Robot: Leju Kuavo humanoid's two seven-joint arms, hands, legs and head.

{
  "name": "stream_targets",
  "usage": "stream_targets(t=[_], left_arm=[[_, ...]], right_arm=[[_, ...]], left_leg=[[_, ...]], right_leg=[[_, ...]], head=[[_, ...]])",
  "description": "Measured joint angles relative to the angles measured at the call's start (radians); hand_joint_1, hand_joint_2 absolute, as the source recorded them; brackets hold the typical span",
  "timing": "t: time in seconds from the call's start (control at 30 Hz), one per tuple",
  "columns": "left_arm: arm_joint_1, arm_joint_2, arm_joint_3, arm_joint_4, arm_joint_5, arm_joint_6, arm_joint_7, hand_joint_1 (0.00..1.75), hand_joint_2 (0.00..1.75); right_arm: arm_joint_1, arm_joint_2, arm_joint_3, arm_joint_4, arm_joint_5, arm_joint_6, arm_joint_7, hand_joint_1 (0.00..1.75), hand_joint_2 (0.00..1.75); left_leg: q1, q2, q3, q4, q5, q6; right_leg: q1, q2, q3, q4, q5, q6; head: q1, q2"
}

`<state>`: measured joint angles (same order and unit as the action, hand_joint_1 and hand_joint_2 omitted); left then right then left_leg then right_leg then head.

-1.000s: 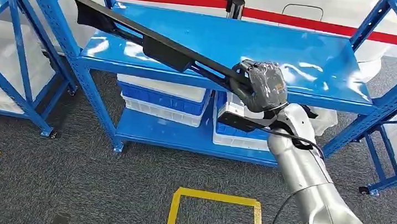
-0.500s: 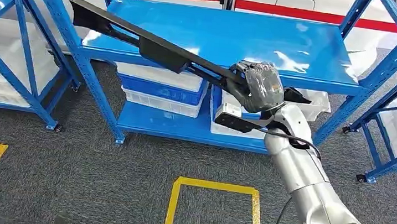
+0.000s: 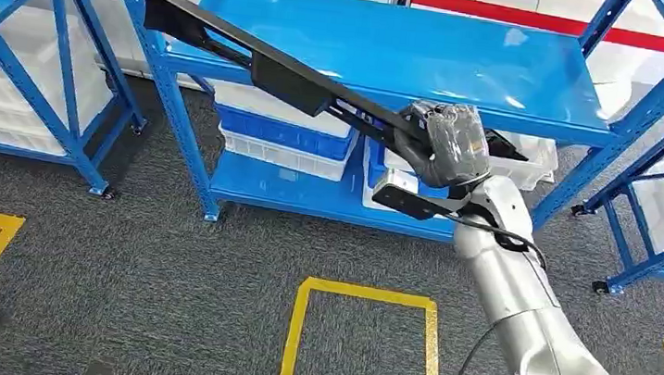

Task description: Take the parts from the cabinet and place them on the table.

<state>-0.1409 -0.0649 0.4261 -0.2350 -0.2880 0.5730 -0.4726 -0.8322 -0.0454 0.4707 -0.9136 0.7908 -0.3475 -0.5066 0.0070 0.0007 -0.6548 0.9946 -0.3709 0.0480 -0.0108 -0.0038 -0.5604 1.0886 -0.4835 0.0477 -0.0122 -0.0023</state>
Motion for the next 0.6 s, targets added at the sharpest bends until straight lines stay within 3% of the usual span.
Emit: stream_targets(t=[0.03, 0.07, 0.13, 0.17, 0.2, 0.23, 0.27, 0.3, 0.33, 0.37, 0.4, 0.43, 0.5, 0.53, 0.6], left_arm=[[0.000, 0.000, 0.000, 0.000, -0.001, 0.000, 0.002, 0.00, 1.75], [-0.001, 0.000, 0.000, 0.000, -0.001, 0.000, 0.002, 0.00, 1.75], [-0.001, 0.000, 0.000, 0.000, -0.001, 0.000, 0.002, 0.00, 1.75], [0.001, 0.000, 0.000, 0.000, -0.001, 0.000, 0.002, 0.00, 1.75], [0.001, 0.002, 0.000, 0.000, -0.001, 0.000, 0.003, 0.00, 1.75], [0.002, 0.001, 0.000, 0.000, -0.001, 0.000, 0.003, 0.00, 1.75], [0.002, 0.000, 0.000, 0.000, -0.001, 0.000, 0.003, 0.00, 1.75], [0.002, 0.000, 0.000, 0.000, -0.001, 0.000, 0.003, 0.00, 1.75], [0.003, 0.001, 0.000, 0.000, 0.000, 0.000, 0.003, 0.00, 1.75], [0.003, 0.001, 0.000, 0.000, 0.001, 0.000, 0.003, 0.00, 1.75], [0.003, 0.001, 0.001, 0.000, 0.002, 0.000, 0.003, 0.00, 1.75], [0.003, 0.001, 0.001, 0.000, 0.003, 0.000, 0.003, 0.00, 1.75], [0.003, 0.003, 0.002, 0.000, 0.004, 0.002, 0.002, 0.00, 1.75], [0.003, 0.003, 0.003, 0.000, 0.004, 0.002, 0.002, 0.00, 1.75], [0.004, 0.004, 0.008, 0.000, 0.005, 0.003, 0.001, 0.00, 1.75]], right_arm=[[-0.001, 0.000, -0.001, 0.000, 0.000, -0.001, 0.000, 1.75, 1.75], [-0.001, 0.002, -0.001, 0.000, 0.000, -0.001, -0.001, 1.75, 1.75], [-0.003, -0.001, -0.002, 0.000, -0.002, -0.002, -0.002, 1.75, 1.75], [-0.002, -0.002, -0.003, 0.000, -0.002, -0.003, -0.003, 1.75, 1.75], [-0.003, 0.000, -0.002, 0.001, -0.002, -0.003, -0.003, 1.75, 1.75], [-0.004, 0.001, -0.002, 0.001, -0.002, -0.003, -0.003, 1.75, 1.75], [-0.004, 0.003, -0.002, 0.001, -0.003, -0.003, -0.004, 1.75, 1.75], [-0.004, 0.004, -0.002, 0.001, -0.003, -0.003, -0.006, 1.75, 1.75], [-0.002, 0.006, -0.001, 0.002, -0.003, -0.003, -0.007, 1.75, 1.75], [0.000, 0.007, 0.000, 0.003, -0.003, -0.003, -0.010, 1.75, 1.75], [0.004, 0.008, 0.000, 0.006, -0.004, -0.003, -0.012, 1.75, 1.75], [0.007, 0.009, 0.000, 0.008, -0.004, -0.003, -0.014, 1.75, 1.75], [0.008, 0.010, 0.000, 0.009, -0.004, -0.004, -0.016, 1.75, 1.75], [0.008, 0.015, 0.000, 0.009, -0.004, -0.004, -0.017, 1.75, 1.75], [0.008, 0.023, 0.002, 0.009, -0.005, -0.005, -0.018, 1.75, 1.75]], left_leg=[[-0.002, 0.000, -0.008, 0.002, 0.006, -0.006], [-0.003, 0.001, -0.010, 0.002, 0.016, -0.013], [-0.001, 0.001, -0.009, -0.003, 0.030, -0.024], [-0.002, 0.000, -0.010, -0.008, 0.038, -0.032], [0.005, -0.001, -0.019, -0.001, 0.029, -0.038], [0.005, -0.004, -0.032, 0.025, -0.015, -0.044], [0.007, -0.003, -0.053, 0.091, -0.081, -0.052], [0.008, -0.004, -0.081, 0.179, -0.136, -0.060], [0.010, -0.004, -0.106, 0.258, -0.171, -0.065], [0.013, -0.004, -0.120, 0.319, -0.187, -0.071], [0.016, -0.003, -0.109, 0.327, -0.176, -0.073], [0.020, -0.003, -0.075, 0.288, -0.150, -0.075], [0.025, -0.001, 0.045, 0.120, -0.100, -0.076], [0.027, -0.002, 0.110, 0.029, -0.113, -0.074], [0.020, -0.006, 0.106, 0.025, -0.106, -0.054]], right_leg=[[0.002, 0.000, 0.059, -0.089, -0.026, -0.011], [0.012, 0.002, 0.072, -0.107, -0.023, -0.018], [0.014, 0.005, 0.053, -0.106, -0.016, -0.025], [0.012, 0.004, 0.045, -0.111, -0.009, -0.035], [-0.012, 0.002, 0.057, -0.117, 0.004, -0.050], [-0.007, 0.000, 0.045, -0.117, 0.015, -0.061], [-0.007, -0.001, 0.033, -0.117, 0.026, -0.071], [-0.006, -0.001, 0.021, -0.117, 0.035, -0.071], [-0.005, -0.001, 0.011, -0.116, 0.043, -0.071], [-0.005, -0.001, -0.001, -0.115, 0.051, -0.068], [-0.005, -0.001, -0.010, -0.114, 0.058, -0.064], [-0.006, -0.001, -0.020, -0.111, 0.064, -0.061], [-0.008, -0.001, -0.035, -0.101, 0.071, -0.055], [-0.006, -0.001, -0.042, -0.093, 0.074, -0.050], [0.001, -0.001, -0.049, -0.089, 0.083, -0.037]], head=[[0.000, 0.000], [-0.002, 0.000], [-0.001, 0.000], [0.000, 0.000], [0.000, 0.000], [-0.001, 0.000], [-0.006, 0.000], [-0.005, 0.000], [-0.006, 0.000], [-0.005, 0.000], [-0.006, 0.000], [-0.006, 0.000], [-0.006, 0.000], [-0.006, 0.000], [-0.004, 0.000]])
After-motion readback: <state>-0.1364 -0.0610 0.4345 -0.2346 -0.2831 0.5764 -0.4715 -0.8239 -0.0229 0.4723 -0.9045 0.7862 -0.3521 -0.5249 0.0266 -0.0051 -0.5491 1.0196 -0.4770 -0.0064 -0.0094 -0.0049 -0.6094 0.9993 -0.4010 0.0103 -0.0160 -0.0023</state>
